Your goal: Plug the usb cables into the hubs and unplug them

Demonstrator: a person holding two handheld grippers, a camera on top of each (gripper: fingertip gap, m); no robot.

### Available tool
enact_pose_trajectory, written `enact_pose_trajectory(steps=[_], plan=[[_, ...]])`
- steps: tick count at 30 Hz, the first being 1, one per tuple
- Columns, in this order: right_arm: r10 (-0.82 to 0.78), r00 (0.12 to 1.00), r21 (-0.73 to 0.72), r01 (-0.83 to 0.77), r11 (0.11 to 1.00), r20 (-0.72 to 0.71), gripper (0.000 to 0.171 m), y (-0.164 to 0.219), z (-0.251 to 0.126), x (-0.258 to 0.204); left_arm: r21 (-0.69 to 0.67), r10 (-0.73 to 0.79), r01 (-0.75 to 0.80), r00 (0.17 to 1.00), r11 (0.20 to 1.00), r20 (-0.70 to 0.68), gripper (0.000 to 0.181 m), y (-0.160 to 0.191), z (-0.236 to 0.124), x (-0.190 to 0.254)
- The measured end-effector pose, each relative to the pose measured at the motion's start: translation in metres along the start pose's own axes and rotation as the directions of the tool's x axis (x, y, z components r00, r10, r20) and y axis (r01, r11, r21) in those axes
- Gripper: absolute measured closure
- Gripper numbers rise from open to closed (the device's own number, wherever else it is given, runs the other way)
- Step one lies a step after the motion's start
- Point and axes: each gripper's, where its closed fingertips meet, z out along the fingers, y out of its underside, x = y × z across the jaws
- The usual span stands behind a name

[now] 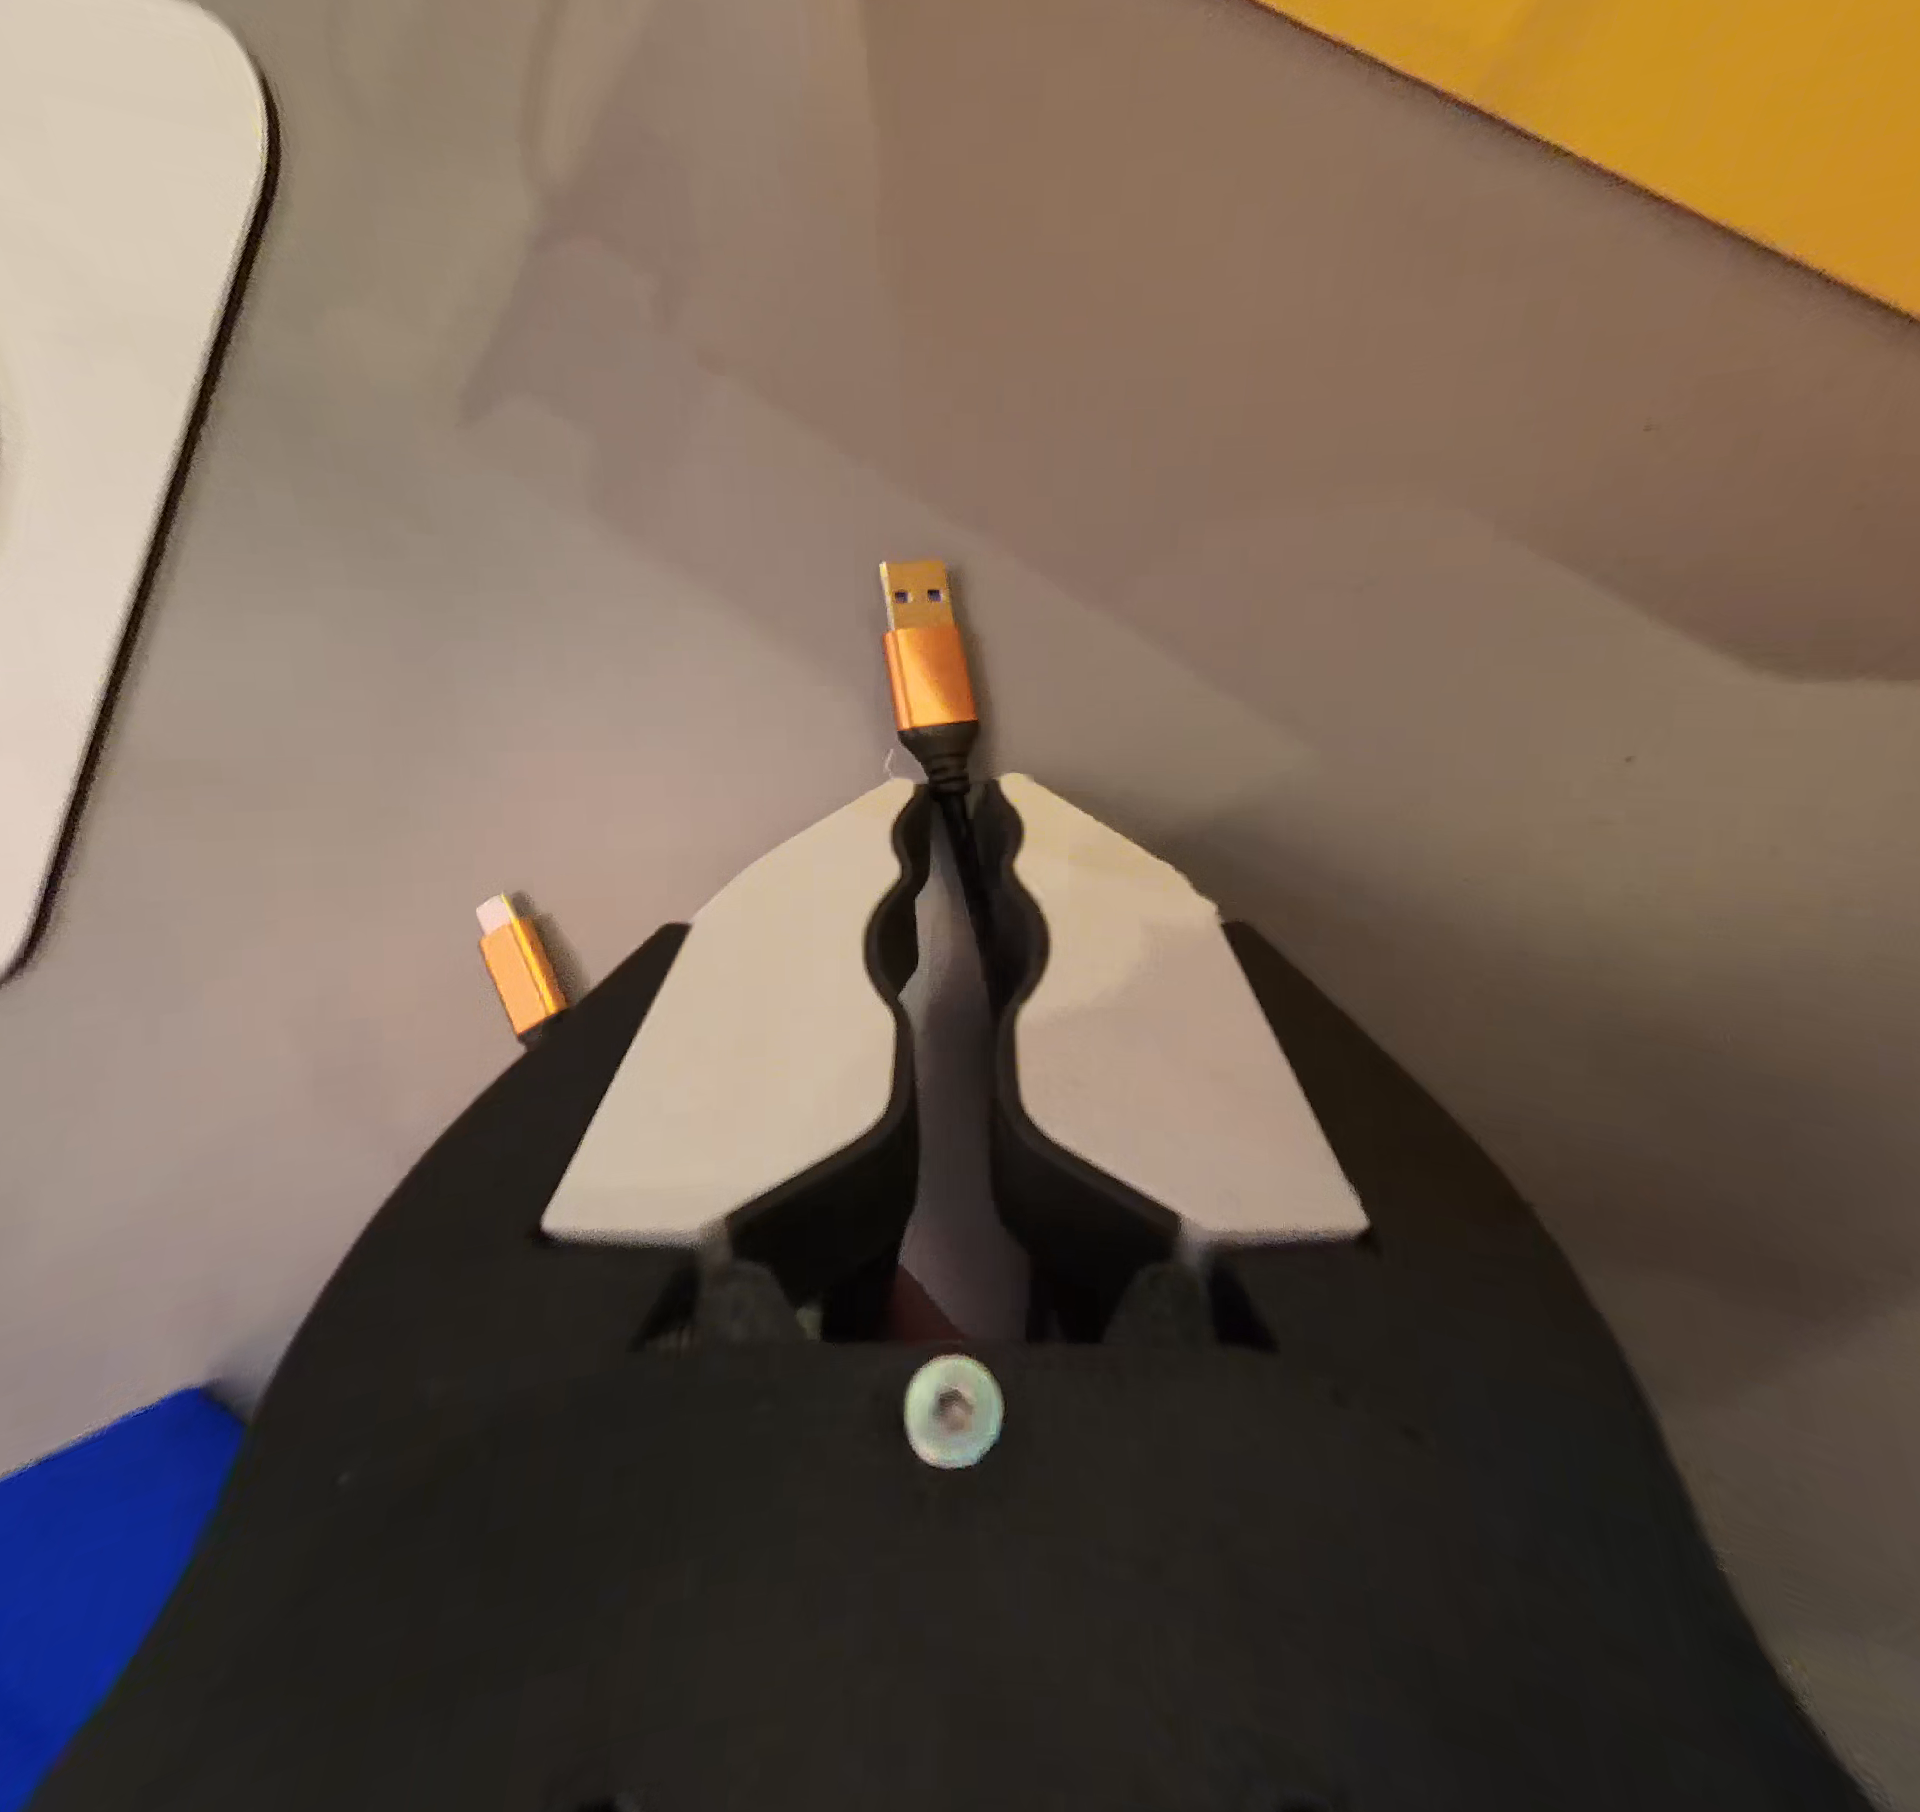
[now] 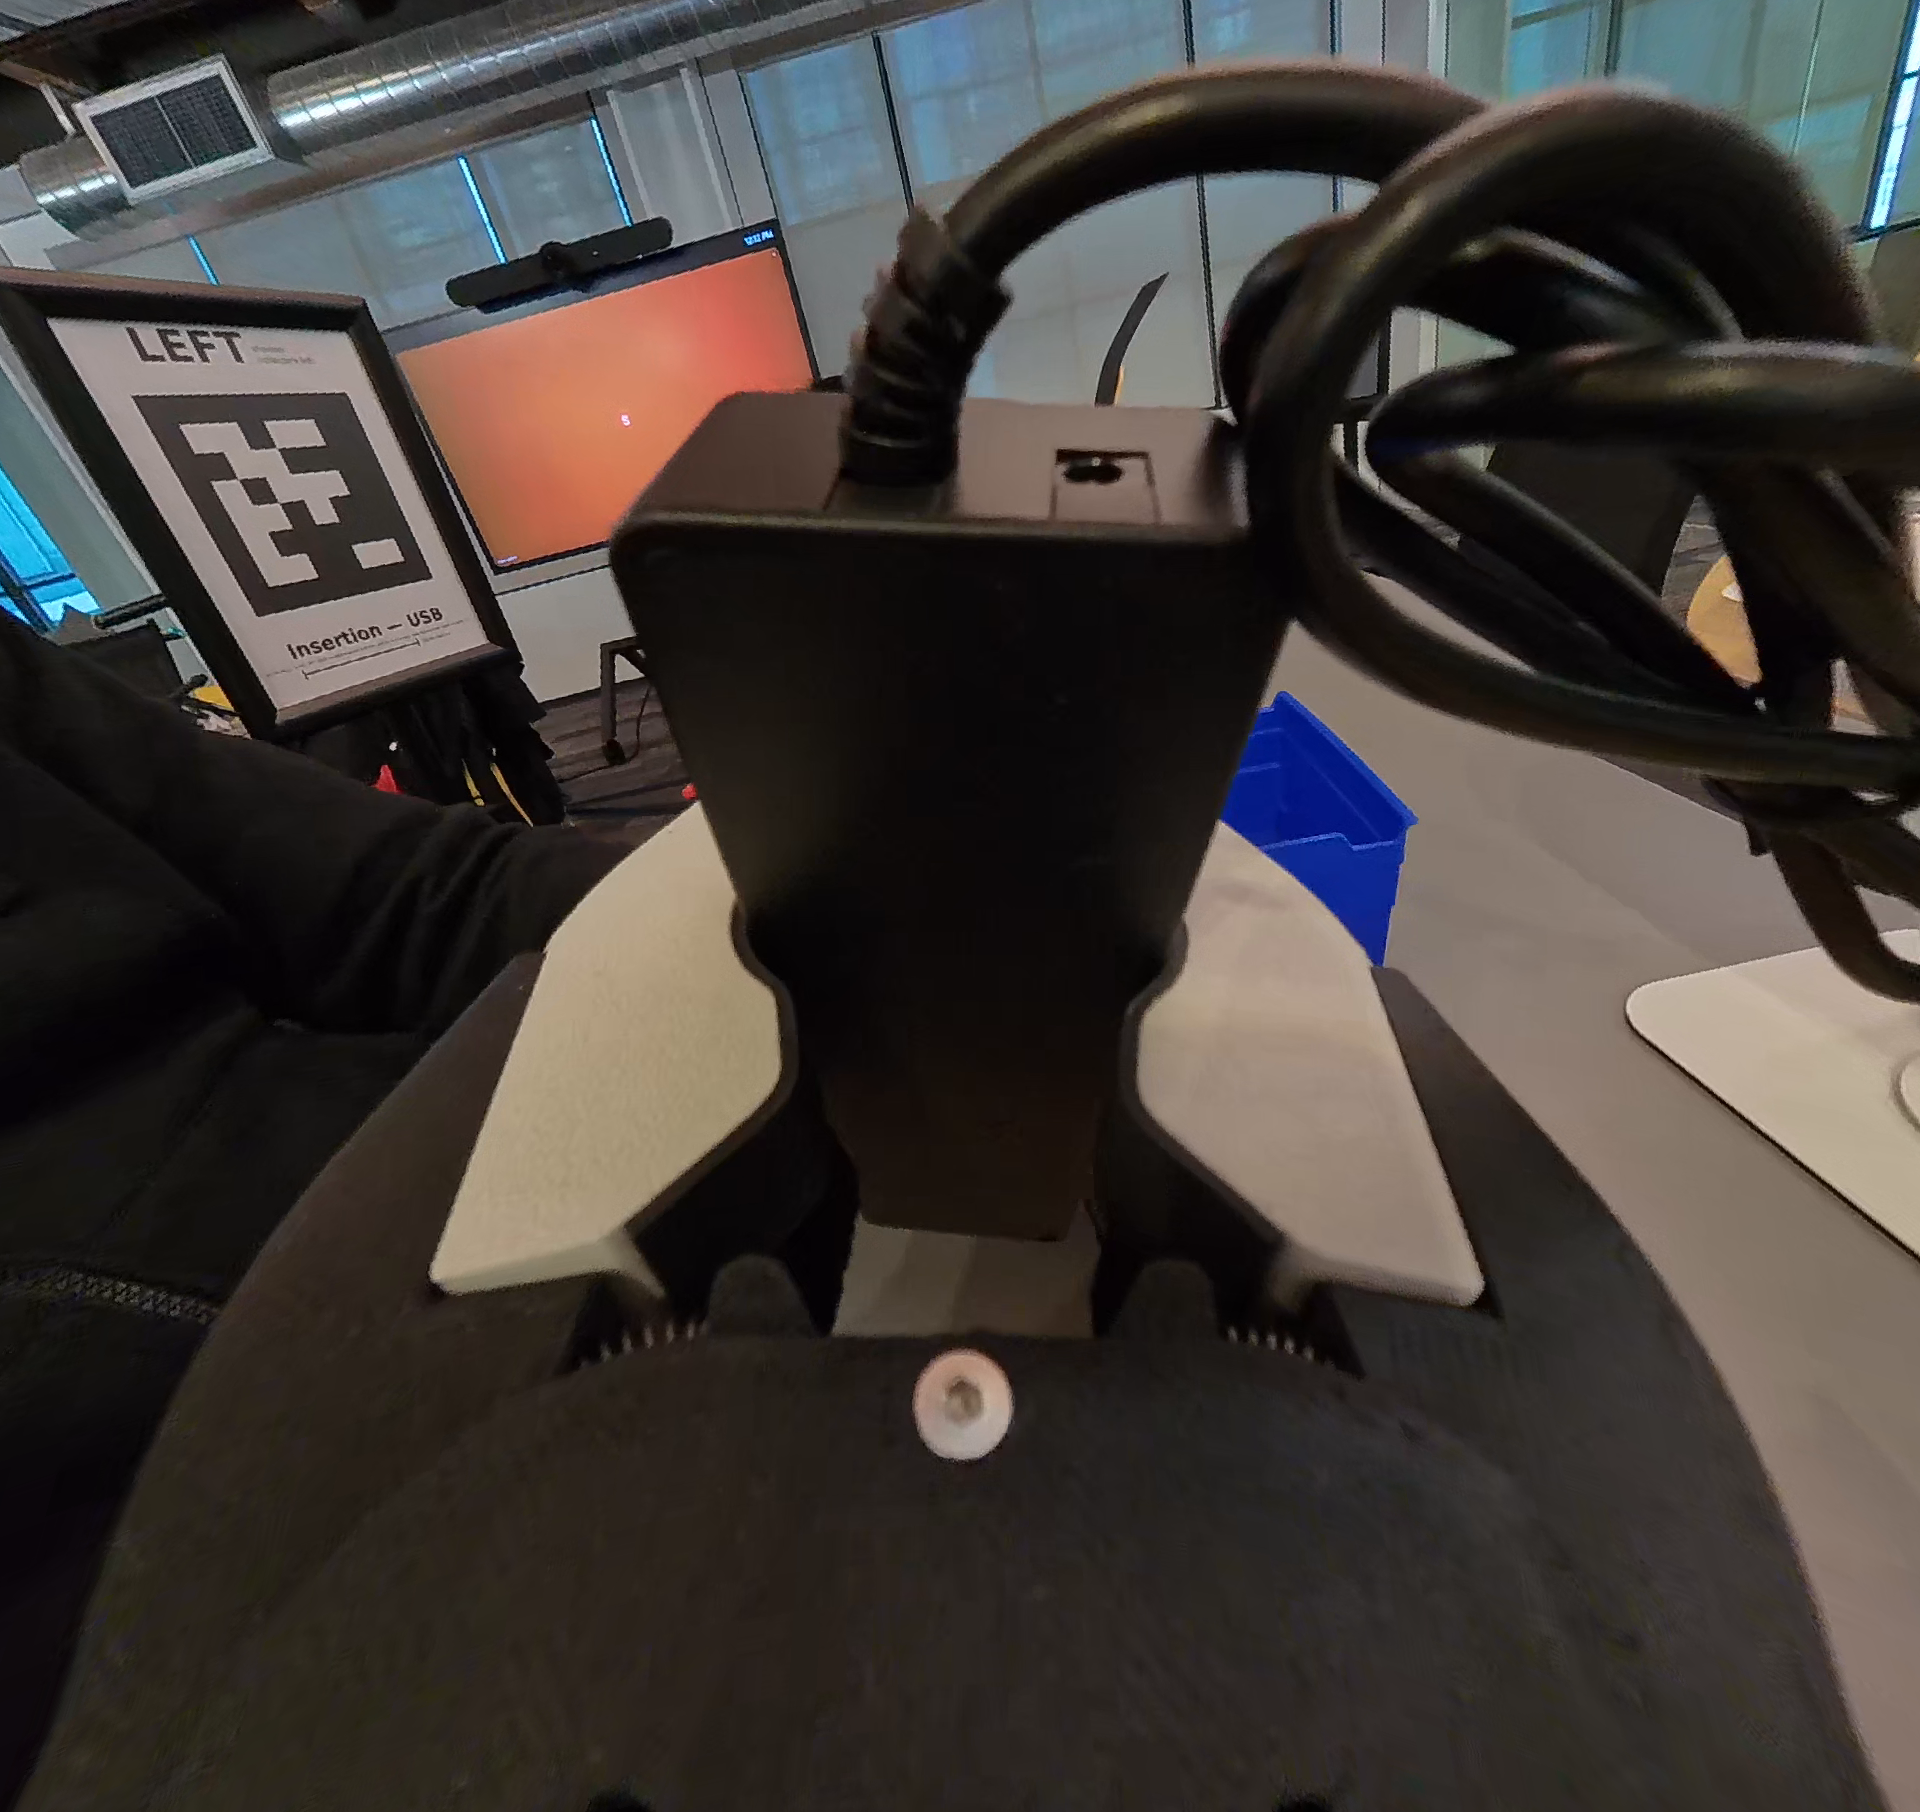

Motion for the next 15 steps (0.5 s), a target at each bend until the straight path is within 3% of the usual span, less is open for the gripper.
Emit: enact_pose_trajectory(steps=[5,11,15], plan=[[0.002,1.000,-0.012,-0.002,1.000,-0.001,0.107,0.003,0.003,0.000,0.046,0.064,-0.065,0.998,0.997,0.022,0.174,-0.005,0.002,0.004],[-0.002,1.000,-0.011,0.002,1.000,0.014,0.107,0.003,0.002,-0.003,0.020,0.210,-0.215,0.967,0.976,0.147,0.176,-0.002,-0.003,-0.002],[-0.057,0.997,0.000,0.057,0.998,0.043,0.107,-0.001,-0.001,-0.011,0.054,0.151,-0.161,0.977,0.986,0.150,0.176,-0.002,-0.025,-0.013]])
